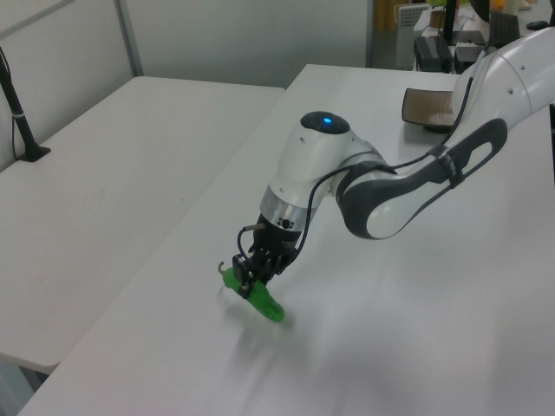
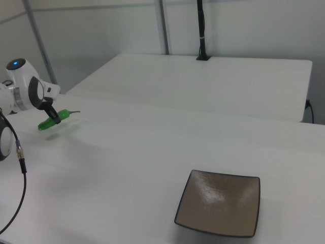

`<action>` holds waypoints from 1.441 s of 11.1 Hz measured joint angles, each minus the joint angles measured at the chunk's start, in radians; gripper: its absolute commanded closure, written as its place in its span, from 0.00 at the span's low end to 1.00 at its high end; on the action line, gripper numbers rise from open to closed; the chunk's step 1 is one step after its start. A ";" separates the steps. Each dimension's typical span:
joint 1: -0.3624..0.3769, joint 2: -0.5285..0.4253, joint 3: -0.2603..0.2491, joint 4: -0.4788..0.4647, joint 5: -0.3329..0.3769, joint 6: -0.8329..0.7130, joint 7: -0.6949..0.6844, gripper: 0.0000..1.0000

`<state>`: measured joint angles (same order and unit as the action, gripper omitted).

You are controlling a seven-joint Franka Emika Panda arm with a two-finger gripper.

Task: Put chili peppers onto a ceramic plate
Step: 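Lift the chili pepper and carry it toward the brown plate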

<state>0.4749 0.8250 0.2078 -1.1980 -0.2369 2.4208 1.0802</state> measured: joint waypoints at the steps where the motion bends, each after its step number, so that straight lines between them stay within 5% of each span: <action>1: -0.005 -0.018 0.000 -0.006 0.046 -0.043 -0.079 0.98; 4: -0.031 -0.084 -0.001 -0.024 0.153 -0.212 -0.303 0.98; 16: -0.171 -0.390 -0.115 -0.213 0.156 -0.557 -0.825 0.99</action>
<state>0.3041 0.4352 0.0926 -1.4113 -0.0809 1.8637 0.2548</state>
